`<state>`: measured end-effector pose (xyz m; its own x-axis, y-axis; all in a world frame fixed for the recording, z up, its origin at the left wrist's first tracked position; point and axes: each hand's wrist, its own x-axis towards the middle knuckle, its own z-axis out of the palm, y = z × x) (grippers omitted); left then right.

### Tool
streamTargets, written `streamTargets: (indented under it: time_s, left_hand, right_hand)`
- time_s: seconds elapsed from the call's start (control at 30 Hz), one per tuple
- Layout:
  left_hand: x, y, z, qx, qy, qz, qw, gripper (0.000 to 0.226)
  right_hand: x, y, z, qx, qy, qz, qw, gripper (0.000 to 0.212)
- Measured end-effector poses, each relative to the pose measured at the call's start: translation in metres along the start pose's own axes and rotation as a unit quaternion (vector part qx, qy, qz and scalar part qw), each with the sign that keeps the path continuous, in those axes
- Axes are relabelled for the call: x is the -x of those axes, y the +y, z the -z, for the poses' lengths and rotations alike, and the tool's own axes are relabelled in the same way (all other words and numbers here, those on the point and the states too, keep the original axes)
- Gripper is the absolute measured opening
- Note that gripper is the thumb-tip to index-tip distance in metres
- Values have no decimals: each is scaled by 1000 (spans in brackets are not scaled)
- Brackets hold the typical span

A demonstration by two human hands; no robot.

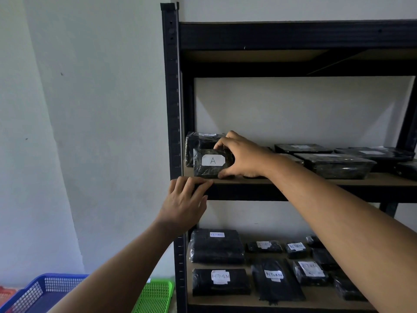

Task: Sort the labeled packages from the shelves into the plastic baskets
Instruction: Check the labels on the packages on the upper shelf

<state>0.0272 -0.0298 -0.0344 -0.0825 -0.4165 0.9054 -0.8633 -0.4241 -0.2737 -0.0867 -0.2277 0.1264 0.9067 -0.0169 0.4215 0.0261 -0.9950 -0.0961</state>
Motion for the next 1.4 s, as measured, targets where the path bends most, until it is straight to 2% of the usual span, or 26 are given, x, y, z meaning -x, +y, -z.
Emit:
streamTargets:
  time_s: [0.27,0.47,0.6,0.73,0.8,0.87,0.93,1.0,1.07,1.23,1.33,1.4]
  left_hand:
    - [-2,0,3,-6,-1,-9,1000,41]
    - [-5,2,8,17,-24,5,1000,43]
    - [-12,4,15,25,-42,3,999,41]
    - [-23,4,19,33,-49,-33,998,37]
    - [-31,6,18,49,-61,-61,995,37]
    - [-40,8,15,77,-80,-74,991,38]
    - [-48,11,12,100,-100,-75,987,39]
    - [-52,13,9,114,-112,-68,985,40]
    - [-54,14,7,121,-121,-55,984,41]
    - [-48,11,3,121,-123,-28,985,38]
    - [-46,12,2,138,-119,-7,983,37]
    - [-44,15,2,144,-113,2,983,37]
  right_hand:
    - [-2,2,0,-1,-6,-5,1000,79]
    - [-8,7,0,47,-68,-41,996,82]
    - [-11,11,-2,50,-109,-70,990,75]
    - [-9,6,4,17,-119,-51,991,60]
    - [-11,6,10,8,-93,-35,995,42]
    - [-15,10,17,-6,-27,-27,999,23]
    - [-22,16,24,-28,53,-30,998,16]
    - [-32,20,30,-47,115,-56,991,11]
    - [-47,26,30,-72,138,-114,981,11]
    - [-75,32,14,-109,88,-241,960,42]
    - [-82,36,4,-168,73,-290,939,38]
    - [-86,39,-3,-262,75,-315,909,39]
